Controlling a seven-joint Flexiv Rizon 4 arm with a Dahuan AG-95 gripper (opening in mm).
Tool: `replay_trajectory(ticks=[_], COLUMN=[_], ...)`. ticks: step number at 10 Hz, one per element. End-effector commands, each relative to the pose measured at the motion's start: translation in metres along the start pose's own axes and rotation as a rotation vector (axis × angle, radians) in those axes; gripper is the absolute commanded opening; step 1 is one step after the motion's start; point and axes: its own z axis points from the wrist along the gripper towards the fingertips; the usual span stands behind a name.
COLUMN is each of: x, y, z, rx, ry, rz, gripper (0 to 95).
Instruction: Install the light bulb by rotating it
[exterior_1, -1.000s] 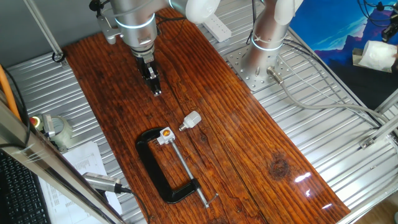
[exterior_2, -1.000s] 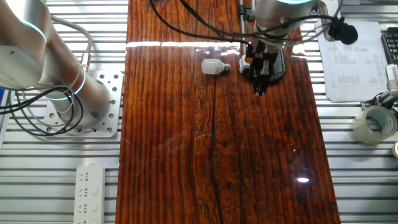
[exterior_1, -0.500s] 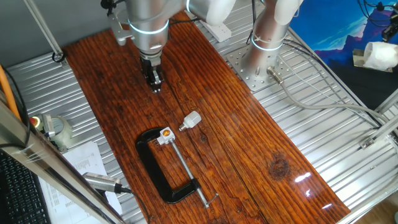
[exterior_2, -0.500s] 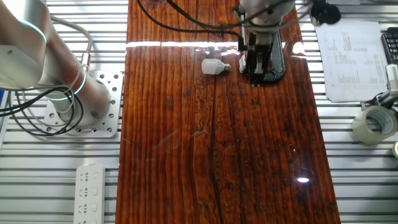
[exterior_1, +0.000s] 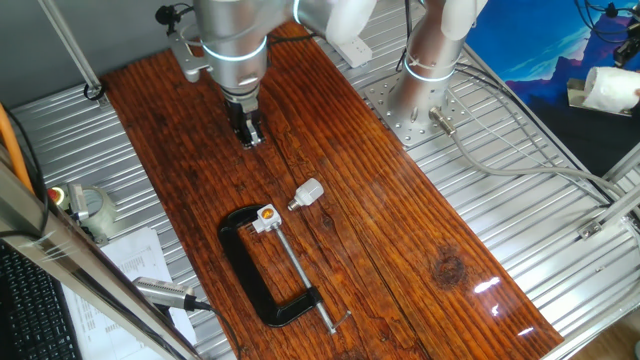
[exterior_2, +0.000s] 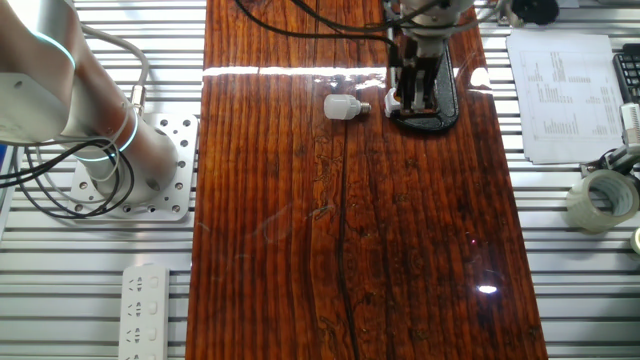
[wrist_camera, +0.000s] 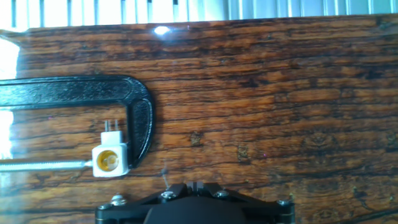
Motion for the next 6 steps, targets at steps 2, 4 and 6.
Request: replay_trajectory(ticks=[2, 4, 6], x=[-0.001, -0.0009, -0.001], y=[0.0007, 0.0007, 0.0016], z=[0.0019, 0.0018, 0.0022], rx=[0.01, 0.004, 0.004], ry=[-0.006, -0.001, -0.001], rz=[0.012, 0.007, 0.006], gripper=[0.0, 0.0, 0.0])
